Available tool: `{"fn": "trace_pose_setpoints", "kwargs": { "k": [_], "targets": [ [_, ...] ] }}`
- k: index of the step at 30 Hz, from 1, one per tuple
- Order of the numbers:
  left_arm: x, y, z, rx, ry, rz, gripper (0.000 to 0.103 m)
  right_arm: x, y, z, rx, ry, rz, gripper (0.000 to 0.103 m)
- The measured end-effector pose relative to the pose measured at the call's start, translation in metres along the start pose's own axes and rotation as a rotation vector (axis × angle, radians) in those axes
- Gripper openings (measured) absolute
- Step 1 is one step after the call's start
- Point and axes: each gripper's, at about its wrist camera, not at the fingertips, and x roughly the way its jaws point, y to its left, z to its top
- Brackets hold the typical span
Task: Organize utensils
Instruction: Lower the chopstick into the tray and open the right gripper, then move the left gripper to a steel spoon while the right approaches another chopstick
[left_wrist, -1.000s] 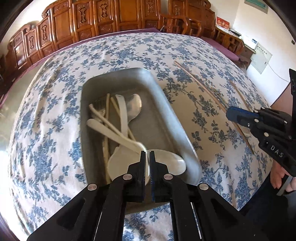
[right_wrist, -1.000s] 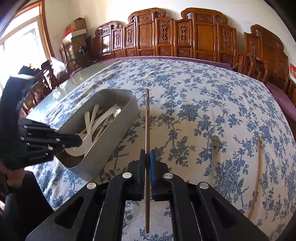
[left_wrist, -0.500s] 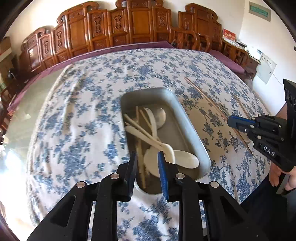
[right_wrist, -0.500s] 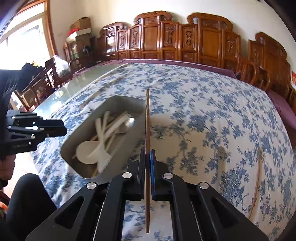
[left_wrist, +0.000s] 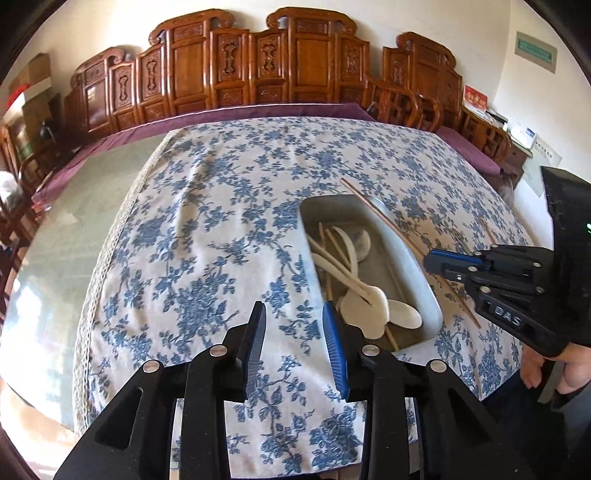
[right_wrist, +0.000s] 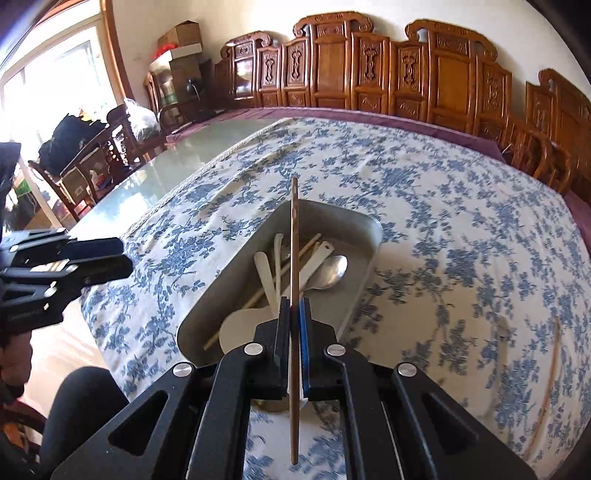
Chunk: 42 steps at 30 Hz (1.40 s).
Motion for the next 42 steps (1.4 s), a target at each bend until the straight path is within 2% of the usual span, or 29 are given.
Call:
{"fn": "trace_pose_setpoints", "kwargs": {
  "k": [14, 28, 35, 42],
  "targets": [
    [0.005, 0.022, -0.014, -0.052, 0.004, -0.002, 0.030, 0.056, -0.008, 0.015, 0.115, 0.096, 0.008, 0.006],
    [0.008, 0.007, -0.018, -0.014, 0.008, -0.015, 0.032, 0.067, -0.007, 0.002, 0.114, 0.136, -0.003, 0.006],
    [0.002, 0.004, -0.015, -0.028, -0.013, 0.010, 0.032, 0.048, -0.006, 0.000, 0.093, 0.088, 0.017, 0.007],
    [-0.006, -0.012, -0.012, -0.036, -0.033, 0.012, 0.032, -0.006, -0.023, -0.008, 0.021, 0.023, -0.017, 0.007]
  ]
}}
